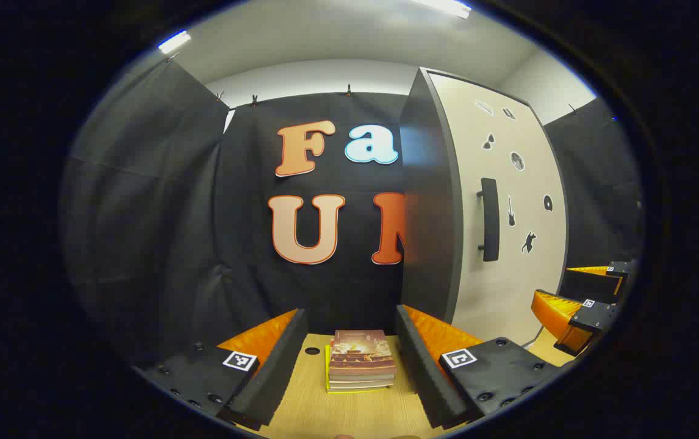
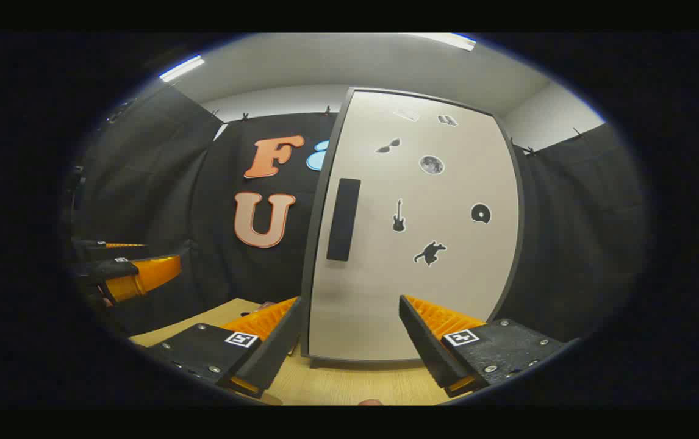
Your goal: Open the cabinet door with the right hand, grasp the bottle in the cabinet with the left hand and place it on the coaster, then close the cabinet door with the right hand.
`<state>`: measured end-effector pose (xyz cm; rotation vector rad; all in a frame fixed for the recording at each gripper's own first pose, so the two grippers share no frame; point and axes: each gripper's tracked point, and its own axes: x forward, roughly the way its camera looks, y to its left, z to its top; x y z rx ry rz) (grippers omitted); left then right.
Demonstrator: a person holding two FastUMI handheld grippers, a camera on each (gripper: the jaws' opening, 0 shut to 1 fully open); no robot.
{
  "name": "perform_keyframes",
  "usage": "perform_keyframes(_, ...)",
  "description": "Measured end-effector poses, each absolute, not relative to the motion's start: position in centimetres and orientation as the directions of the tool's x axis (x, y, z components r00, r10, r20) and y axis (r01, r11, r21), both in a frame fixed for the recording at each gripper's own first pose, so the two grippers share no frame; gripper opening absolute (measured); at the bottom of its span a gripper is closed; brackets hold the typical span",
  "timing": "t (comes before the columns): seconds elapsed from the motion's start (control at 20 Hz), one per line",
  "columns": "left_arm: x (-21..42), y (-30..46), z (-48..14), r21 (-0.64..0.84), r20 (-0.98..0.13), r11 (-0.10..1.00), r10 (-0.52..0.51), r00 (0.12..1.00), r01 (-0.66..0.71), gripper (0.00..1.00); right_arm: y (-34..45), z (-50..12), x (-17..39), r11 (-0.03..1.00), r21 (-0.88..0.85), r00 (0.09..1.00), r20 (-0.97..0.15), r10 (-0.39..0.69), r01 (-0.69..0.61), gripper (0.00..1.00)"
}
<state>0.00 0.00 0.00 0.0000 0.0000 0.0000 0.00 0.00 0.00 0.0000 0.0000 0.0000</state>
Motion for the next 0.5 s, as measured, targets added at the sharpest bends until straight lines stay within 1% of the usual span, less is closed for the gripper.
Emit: perform_keyframes(0.5,-0.7,0.6,0.0,-0.033,-0.017,0.999,-0.014,1.000,0.013,0.94,2.0,0.7,-0.5,1.000,0.003,1.000,0.004,0.018,-0.018,0.95)
